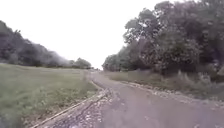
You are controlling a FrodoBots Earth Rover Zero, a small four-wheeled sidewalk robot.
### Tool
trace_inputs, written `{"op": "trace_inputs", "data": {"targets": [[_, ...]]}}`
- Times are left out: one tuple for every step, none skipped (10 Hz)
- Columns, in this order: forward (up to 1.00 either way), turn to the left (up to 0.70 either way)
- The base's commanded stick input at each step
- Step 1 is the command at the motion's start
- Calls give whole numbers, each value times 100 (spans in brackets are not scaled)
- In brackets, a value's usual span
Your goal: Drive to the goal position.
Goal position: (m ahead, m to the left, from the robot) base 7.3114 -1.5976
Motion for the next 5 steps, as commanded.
{"op": "trace_inputs", "data": {"targets": [[100, 0], [100, 0], [100, 0], [100, 0], [100, 0]]}}
